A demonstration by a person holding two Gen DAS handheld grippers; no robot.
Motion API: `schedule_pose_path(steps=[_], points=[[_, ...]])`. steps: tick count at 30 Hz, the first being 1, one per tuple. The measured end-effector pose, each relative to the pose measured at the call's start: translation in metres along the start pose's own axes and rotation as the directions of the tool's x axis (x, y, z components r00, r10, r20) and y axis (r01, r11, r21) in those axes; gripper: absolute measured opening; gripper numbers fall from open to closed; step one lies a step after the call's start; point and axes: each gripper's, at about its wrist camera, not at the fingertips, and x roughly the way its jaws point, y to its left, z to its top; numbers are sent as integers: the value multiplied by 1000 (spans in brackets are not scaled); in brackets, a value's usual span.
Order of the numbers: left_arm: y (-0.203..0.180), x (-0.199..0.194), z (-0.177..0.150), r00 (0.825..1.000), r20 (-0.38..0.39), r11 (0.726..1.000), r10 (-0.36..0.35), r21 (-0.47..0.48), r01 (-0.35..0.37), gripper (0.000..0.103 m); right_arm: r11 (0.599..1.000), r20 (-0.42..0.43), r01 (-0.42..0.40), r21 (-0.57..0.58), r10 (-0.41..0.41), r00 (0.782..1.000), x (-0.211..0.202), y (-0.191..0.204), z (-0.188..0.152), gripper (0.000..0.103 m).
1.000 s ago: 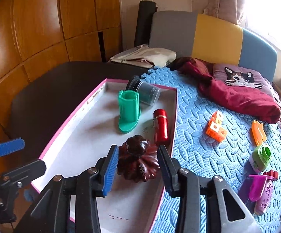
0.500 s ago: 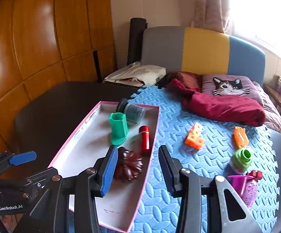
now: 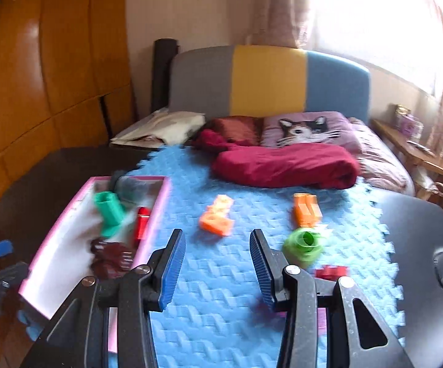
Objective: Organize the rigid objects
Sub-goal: 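Grasp the green plug-shaped piece with the left gripper while the right gripper moves toward the orange scoop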
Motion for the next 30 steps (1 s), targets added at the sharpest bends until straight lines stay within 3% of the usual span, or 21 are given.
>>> schedule_pose_path(steps=[8,12,15,20,30], points=[[-31,1,15,999,7,996,-47,69,47,78,983,-10,171,63,-171,985,2,-80,-11,44],[-49,3,21,997,5,991,-79,106,78,78,943,-77,260,206,-250,965,11,-129,-27,44],[-69,6,27,995,2,983,-103,150,101,78,900,-105,254,354,-232,967,12,-156,-31,44],[-96,20,39,992,-20,973,-127,190,128,78,847,-146,240,474,-193,970,13,-179,-38,44],[-157,69,56,974,-137,944,-183,253,213,78,814,-157,209,543,-146,977,13,-187,-44,44]])
